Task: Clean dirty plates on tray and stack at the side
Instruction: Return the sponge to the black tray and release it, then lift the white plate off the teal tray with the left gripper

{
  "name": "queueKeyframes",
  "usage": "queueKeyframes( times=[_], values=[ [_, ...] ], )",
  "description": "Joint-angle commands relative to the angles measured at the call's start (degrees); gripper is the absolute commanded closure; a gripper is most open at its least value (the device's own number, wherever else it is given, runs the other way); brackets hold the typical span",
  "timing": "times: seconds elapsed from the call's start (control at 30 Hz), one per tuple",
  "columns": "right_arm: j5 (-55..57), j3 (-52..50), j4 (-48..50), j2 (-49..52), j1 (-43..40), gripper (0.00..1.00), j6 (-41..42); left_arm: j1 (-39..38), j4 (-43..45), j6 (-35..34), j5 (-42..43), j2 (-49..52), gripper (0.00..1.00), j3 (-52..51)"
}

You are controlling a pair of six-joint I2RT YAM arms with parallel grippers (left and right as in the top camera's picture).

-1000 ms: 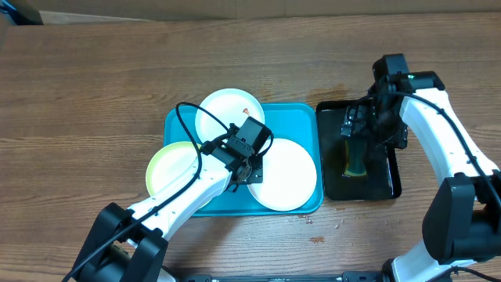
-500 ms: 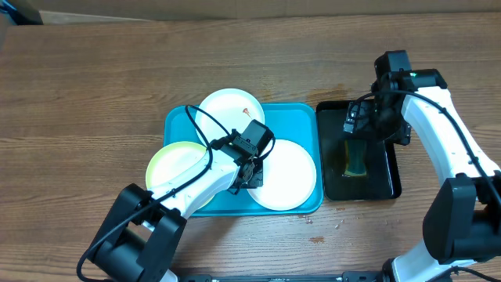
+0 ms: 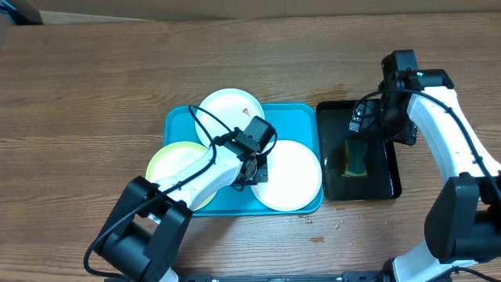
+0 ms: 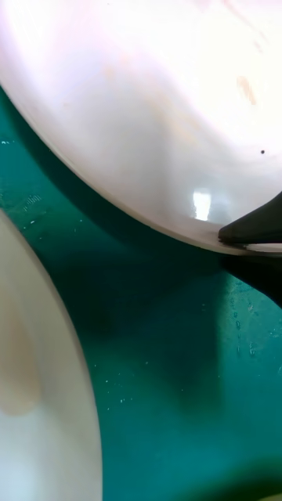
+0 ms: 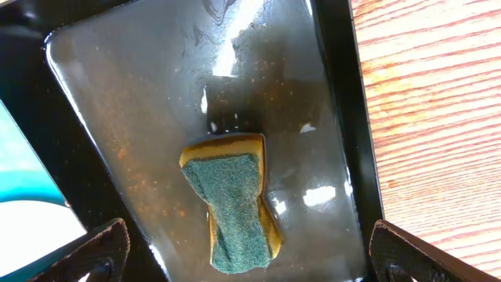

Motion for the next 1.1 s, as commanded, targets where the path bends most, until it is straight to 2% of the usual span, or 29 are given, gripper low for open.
queueKeyframes(
  times=[0.0,0.3,0.6,1.07],
  values=[
    [0.5,1.6,0.3,-1.3,-0.1,0.00,0.4,0.7,-0.7,-0.1,0.6,2.1,0.96,-0.7],
    [0.5,1.6,0.3,-1.3,-0.1,0.00,0.4,5.6,-2.0,1.3,8.7,-5.7,0.96,0.5],
    [0.5,1.6,0.3,-1.3,-0.1,0.00,0.4,8.7,-2.7,2.9,13.0,-10.9,0.96,1.2],
    [0.5,1.6,0.3,-1.3,-0.1,0.00,0.4,8.6,-11.3,4.8,10.8,-10.9,0.96,12.1]
  ],
)
